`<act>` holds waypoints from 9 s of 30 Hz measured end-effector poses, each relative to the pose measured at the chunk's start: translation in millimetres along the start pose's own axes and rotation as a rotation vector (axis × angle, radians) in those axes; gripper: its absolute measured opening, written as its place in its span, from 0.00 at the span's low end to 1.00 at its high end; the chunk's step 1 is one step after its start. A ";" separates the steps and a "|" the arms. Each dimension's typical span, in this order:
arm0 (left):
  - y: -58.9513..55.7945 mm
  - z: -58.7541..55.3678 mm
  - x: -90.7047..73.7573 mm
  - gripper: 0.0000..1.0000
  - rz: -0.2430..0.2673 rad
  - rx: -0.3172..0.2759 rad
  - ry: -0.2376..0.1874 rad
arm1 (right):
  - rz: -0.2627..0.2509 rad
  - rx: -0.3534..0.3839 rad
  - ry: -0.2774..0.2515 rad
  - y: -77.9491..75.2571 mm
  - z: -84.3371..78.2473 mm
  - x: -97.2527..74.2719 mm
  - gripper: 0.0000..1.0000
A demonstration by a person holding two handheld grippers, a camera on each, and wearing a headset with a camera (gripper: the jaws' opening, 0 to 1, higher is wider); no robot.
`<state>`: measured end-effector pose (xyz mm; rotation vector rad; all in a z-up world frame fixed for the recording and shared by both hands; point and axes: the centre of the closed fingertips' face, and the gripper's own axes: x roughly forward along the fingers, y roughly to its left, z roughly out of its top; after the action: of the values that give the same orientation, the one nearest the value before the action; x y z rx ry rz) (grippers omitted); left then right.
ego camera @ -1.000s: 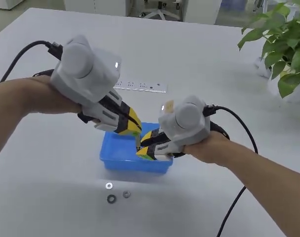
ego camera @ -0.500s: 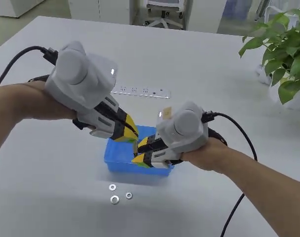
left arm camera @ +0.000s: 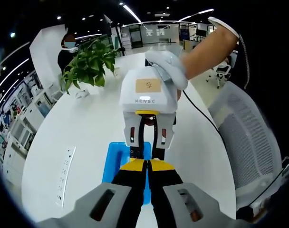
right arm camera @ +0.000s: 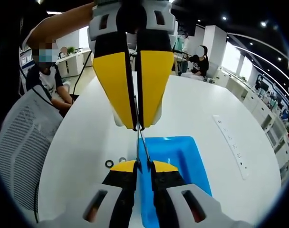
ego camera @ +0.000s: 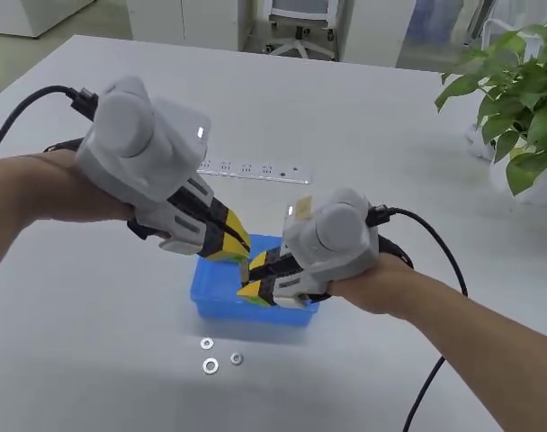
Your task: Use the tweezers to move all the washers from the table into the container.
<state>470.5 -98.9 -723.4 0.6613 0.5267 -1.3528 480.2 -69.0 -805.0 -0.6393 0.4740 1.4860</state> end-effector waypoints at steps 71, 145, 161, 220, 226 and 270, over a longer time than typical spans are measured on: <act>-61.5 -43.1 32.7 0.05 -0.084 -0.062 0.031 | 0.063 0.019 0.024 66.0 -41.8 38.3 0.13; -55.0 -11.8 6.6 0.05 -0.042 -0.050 0.013 | 0.041 -0.002 0.039 61.7 -7.7 7.0 0.09; -41.6 8.4 -12.1 0.05 -0.017 -0.006 0.019 | 0.009 -0.033 0.033 45.3 14.3 -9.9 0.09; 34.8 -26.7 41.6 0.05 -0.031 -0.017 0.023 | 0.005 0.024 0.073 -31.6 -39.7 19.9 0.10; 38.1 -33.7 47.1 0.05 -0.031 -0.031 0.027 | 0.019 0.038 0.085 -33.8 -46.1 26.7 0.10; 30.7 -21.7 30.4 0.05 -0.008 -0.008 0.030 | -0.011 0.015 0.082 -28.0 -30.2 14.0 0.11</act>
<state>506.1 -102.5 -756.0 0.6745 0.5594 -1.3490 511.5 -77.4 -834.0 -0.6915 0.5436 1.4481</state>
